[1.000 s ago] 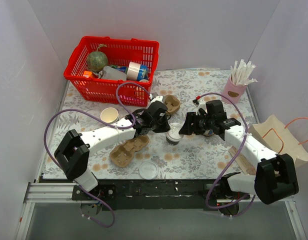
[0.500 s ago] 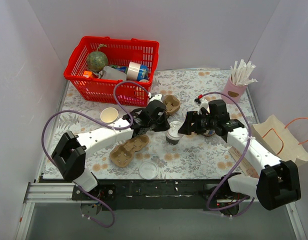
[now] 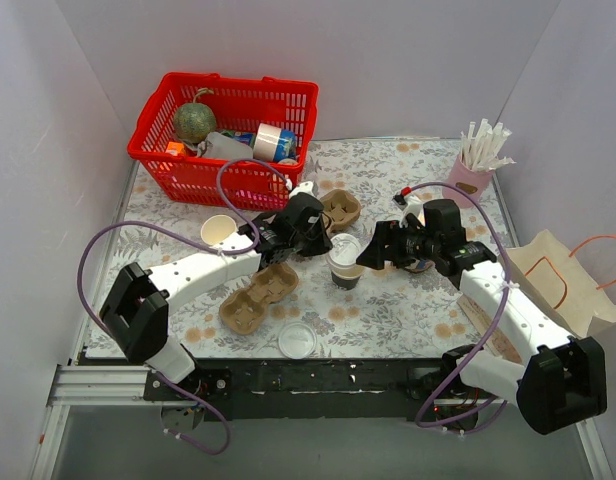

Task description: Pack the takeout coffee

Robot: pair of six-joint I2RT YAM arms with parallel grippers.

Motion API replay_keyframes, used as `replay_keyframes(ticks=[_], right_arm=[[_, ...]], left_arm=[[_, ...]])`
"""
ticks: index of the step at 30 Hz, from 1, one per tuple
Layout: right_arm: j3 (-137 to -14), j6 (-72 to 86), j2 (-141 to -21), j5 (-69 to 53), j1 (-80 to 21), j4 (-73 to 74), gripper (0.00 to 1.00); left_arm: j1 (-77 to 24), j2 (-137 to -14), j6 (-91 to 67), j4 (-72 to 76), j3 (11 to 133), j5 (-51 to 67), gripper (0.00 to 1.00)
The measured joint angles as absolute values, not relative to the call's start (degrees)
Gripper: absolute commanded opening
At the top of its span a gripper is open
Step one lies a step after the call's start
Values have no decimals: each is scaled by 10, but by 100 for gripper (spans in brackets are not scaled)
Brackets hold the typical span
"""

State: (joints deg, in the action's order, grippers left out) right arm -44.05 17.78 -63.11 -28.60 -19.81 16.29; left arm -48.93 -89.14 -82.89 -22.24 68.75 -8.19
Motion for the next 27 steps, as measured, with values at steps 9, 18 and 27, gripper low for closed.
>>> replay_keyframes(ticks=[9,18,27], right_arm=[[-441,178,-668,-289,-196,163,96],[-452,178,-719,-289,-195,161,96],[-462,179,-735,-291,-195,161,96]], left_arm=[[-482,-903,-829,-218,688,-57,0],[-482,-904,-829,-214,687,-46,0],[-481,-907,-829,-215,687,-41,0]])
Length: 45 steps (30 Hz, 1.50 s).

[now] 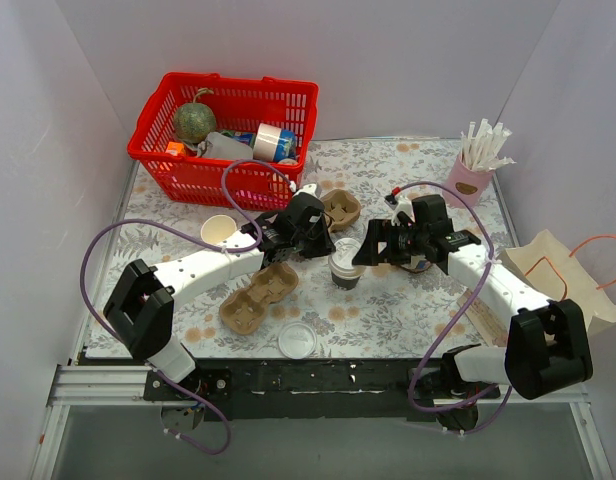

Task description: Pack the takeout coffee

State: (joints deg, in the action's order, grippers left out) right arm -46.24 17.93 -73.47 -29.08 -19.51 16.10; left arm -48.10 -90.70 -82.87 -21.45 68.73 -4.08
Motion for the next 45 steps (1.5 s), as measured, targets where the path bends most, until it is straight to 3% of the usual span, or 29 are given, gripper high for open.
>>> replay_keyframes(ticks=[7,17,22,27,28,29,34,45], right_arm=[[-479,185,-735,-286,-195,161,98],[-487,198,-740,-282,-195,161,98],[-487,207,-749,-280,-195,161,98],[-487,208,-750,-272,-195,161,98],[-487,208,-751,-271,-195,161,98],[-487,208,-752,-270,-195,161,98],[-487,206,-754,-262,-195,164,98],[-485,198,-754,-259,-195,163,75]], left_arm=[[-481,-907,-829,-215,687,-34,1],[-481,-908,-834,-224,687,-31,10],[-481,-916,-831,-228,687,-29,27],[-481,-916,-829,-232,688,-25,32],[-481,-916,-829,-232,688,-25,34],[-481,-916,-829,-232,688,-24,43],[-481,-916,-827,-232,688,-21,51],[-481,-916,-836,-219,688,-20,55]])
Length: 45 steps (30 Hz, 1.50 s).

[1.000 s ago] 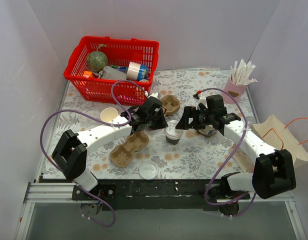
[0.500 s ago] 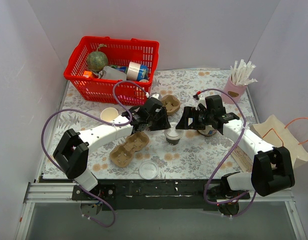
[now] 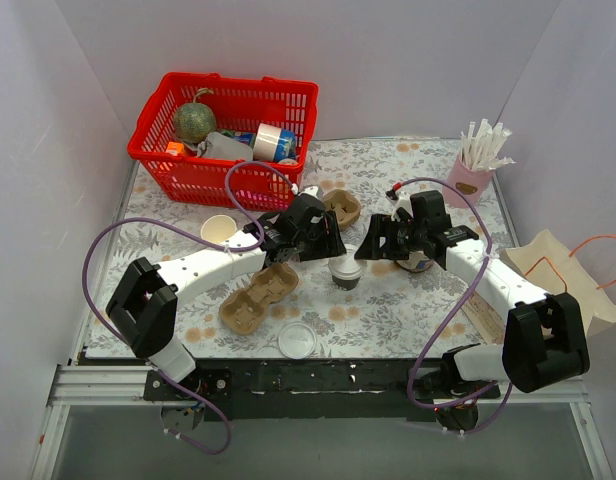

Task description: Pack the takeout coffee

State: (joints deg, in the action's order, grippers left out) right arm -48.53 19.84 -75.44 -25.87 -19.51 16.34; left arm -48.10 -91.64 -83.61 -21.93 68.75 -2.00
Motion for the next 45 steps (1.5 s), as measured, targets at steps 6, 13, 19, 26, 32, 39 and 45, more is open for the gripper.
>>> replay_keyframes(ticks=[6,13,19,26,32,39,45], right_arm=[[-478,204,-754,-277,-195,152,57],[-469,210,-757,-308,-195,132,49],[-465,213,-759,-322,-195,118,34],[-460,218,-753,-328,-195,116,25],[-457,219,-752,-328,-194,113,25],[-449,219,-752,-327,-188,105,67],[-440,222,-736,-309,-187,115,70]], left_arm=[[-481,-917,-844,-213,687,-13,60],[-481,-926,-854,-203,682,-8,60],[-481,-926,-862,-205,670,-8,60],[-481,-926,-868,-196,660,-8,59],[-481,-926,-880,-180,647,-4,57],[-480,-926,-901,-152,630,11,53],[-479,-926,-921,-138,623,17,51]])
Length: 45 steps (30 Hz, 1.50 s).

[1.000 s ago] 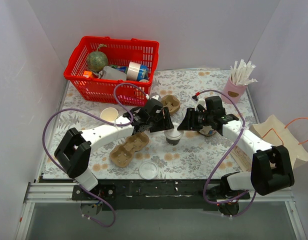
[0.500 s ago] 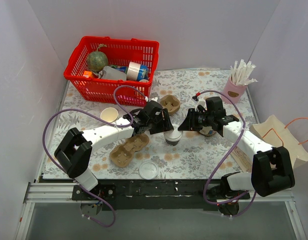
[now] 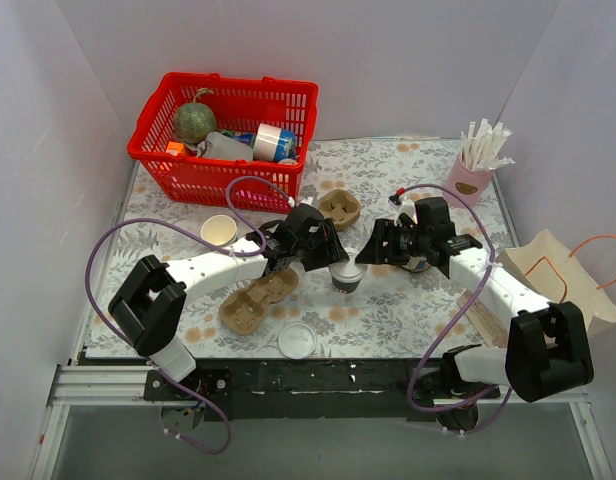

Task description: Pack the takeout coffee

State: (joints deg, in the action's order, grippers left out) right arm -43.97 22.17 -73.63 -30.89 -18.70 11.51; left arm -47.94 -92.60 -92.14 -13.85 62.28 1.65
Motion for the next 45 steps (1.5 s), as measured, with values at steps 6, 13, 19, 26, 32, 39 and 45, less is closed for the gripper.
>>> replay_keyframes(ticks=[6,13,19,26,32,39,45], right_arm=[[-439,232,-703,-302,-187,134,71],[-408,256,-696,-311,-187,131,68],[-404,269,-698,-317,-187,114,63],[-393,290,-708,-339,-188,74,32],[-386,311,-707,-344,-181,54,12],[-385,316,-710,-345,-181,52,25],[-397,290,-715,-338,-181,70,52]], left_arm=[[-479,-926,-932,-134,620,17,51],[-479,-926,-940,-133,618,17,51],[-479,-926,-943,-133,618,17,51],[-479,-926,-944,-133,618,16,51],[-478,-926,-945,-137,617,15,51],[-478,-924,-947,-135,614,15,51],[-478,-924,-951,-132,611,11,51]])
